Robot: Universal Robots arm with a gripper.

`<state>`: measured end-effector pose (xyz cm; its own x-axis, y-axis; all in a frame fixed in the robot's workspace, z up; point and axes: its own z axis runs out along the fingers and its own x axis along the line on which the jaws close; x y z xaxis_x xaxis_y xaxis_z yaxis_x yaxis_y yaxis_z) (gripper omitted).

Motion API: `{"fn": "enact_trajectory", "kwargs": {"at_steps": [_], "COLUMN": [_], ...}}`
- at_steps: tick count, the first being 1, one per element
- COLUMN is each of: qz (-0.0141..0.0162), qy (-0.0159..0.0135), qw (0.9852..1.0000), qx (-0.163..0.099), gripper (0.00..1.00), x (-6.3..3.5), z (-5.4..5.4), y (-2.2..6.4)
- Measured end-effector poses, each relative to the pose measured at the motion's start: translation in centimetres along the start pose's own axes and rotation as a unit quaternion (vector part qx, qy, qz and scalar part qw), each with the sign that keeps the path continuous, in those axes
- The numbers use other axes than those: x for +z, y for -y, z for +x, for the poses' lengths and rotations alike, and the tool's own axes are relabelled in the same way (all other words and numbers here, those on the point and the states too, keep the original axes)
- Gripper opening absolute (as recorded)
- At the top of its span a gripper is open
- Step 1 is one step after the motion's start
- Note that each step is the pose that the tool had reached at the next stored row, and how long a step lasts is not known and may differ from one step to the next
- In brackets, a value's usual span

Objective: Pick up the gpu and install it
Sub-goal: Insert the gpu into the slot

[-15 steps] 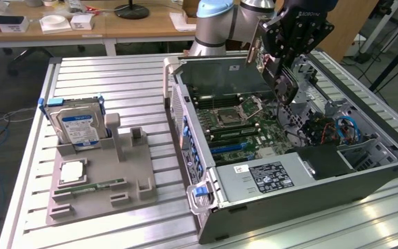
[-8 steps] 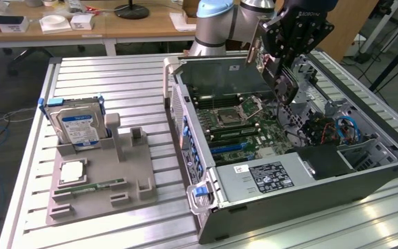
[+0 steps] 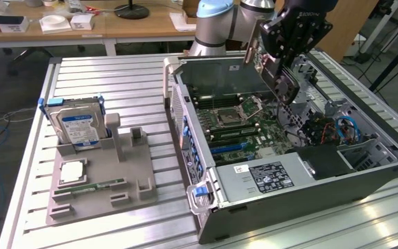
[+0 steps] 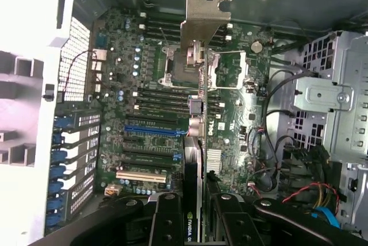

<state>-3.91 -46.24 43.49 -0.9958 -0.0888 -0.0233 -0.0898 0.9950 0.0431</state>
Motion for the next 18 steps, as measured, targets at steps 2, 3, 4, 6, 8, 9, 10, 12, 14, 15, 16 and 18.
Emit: {"fn": "enact_trajectory", "kwargs": {"at_steps": [2, 3, 4, 6, 8, 9, 10, 12, 14, 15, 16, 18], "qz": [-0.0002, -0.0003, -0.0004, -0.0006, -0.0008, -0.0009, -0.001, -0.0011, -0.0013, -0.0013, -0.0015, -0.0016], "qy": [-0.0003, -0.0006, -0.0007, -0.0011, -0.0014, -0.0016, -0.0017, -0.0021, -0.0025, -0.0027, -0.0028, -0.003], "qw": [1.0, 0.9999, 0.9999, 0.9997, 0.9995, 0.9993, 0.9992, 0.9988, 0.9984, 0.9982, 0.998, 0.9976], "qx": [-0.008, -0.013, -0.017, -0.025, -0.032, -0.037, -0.041, -0.049, -0.057, -0.06, -0.063, -0.07], "gripper": [0.26, 0.26, 0.26, 0.26, 0.26, 0.26, 0.26, 0.26, 0.26, 0.26, 0.26, 0.26], "x": [0.0, 0.0, 0.0, 0.01, 0.01, 0.01, 0.01, 0.01, 0.01, 0.01, 0.01, 0.02], "z": [0.0, 0.0, 0.0, 0.0, 0.0, 0.0, 0.0, 0.0, 0.0, 0.0, 0.0, 0.0], "y": [0.0, 0.0, 0.0, 0.0, 0.0, 0.0, 0.0, 0.0, 0.0, 0.0, 0.0, 0.0]}}
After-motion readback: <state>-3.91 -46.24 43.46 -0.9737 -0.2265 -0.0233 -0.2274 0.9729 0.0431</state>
